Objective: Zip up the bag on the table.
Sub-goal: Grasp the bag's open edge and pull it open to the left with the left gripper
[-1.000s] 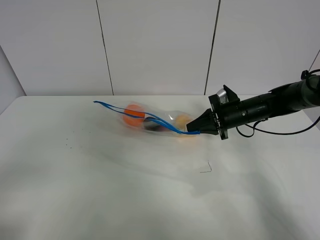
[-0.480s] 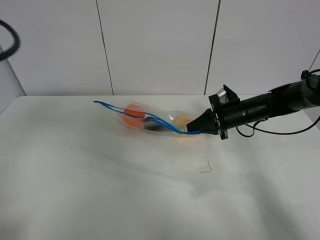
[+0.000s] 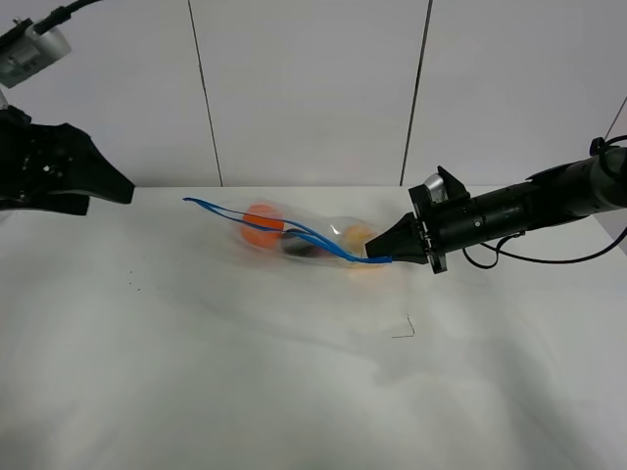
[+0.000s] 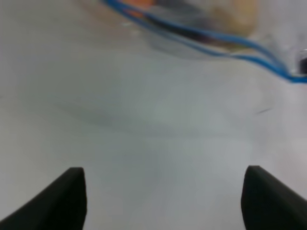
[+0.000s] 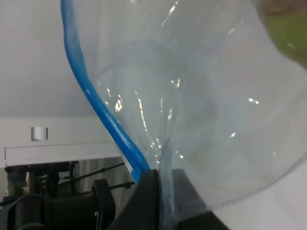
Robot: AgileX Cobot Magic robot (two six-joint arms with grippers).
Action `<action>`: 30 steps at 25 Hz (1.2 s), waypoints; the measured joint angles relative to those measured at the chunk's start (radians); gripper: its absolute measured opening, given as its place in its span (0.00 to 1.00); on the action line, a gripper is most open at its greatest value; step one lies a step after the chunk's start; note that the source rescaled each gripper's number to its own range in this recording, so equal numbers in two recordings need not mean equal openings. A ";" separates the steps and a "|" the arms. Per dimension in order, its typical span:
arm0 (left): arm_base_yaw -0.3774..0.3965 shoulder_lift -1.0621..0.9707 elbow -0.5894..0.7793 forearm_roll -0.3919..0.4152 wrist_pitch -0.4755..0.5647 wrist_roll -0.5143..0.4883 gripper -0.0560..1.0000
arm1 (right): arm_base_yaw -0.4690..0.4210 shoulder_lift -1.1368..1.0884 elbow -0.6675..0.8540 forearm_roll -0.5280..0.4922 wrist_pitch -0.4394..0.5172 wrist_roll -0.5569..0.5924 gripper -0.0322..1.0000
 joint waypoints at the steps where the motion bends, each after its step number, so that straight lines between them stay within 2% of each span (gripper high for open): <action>1: -0.003 0.014 0.015 -0.034 -0.005 0.008 0.96 | 0.000 0.000 0.000 0.000 0.000 0.000 0.03; 4: -0.048 0.034 0.092 -0.096 -0.064 0.017 0.95 | 0.000 0.000 0.000 0.000 0.000 0.000 0.03; 7: -0.161 0.035 0.200 -0.182 -0.199 0.018 0.94 | 0.000 0.000 0.000 0.000 0.000 0.000 0.03; 11: -0.325 0.087 0.278 -0.362 -0.349 -0.003 0.94 | 0.000 0.000 0.000 0.000 0.000 0.000 0.03; 15: -0.423 0.205 0.253 -0.524 -0.419 0.013 0.94 | 0.000 0.000 0.000 0.000 0.000 0.000 0.03; 23: -0.522 0.403 0.109 -0.836 -0.434 0.073 0.94 | 0.000 0.000 0.000 0.000 0.000 0.000 0.03; 27: -0.539 0.496 0.052 -1.014 -0.438 0.134 0.94 | 0.000 0.000 0.000 0.000 0.000 0.000 0.03; 30: -0.542 0.561 0.017 -1.105 -0.438 0.179 0.94 | 0.000 0.000 0.000 0.000 0.000 0.000 0.03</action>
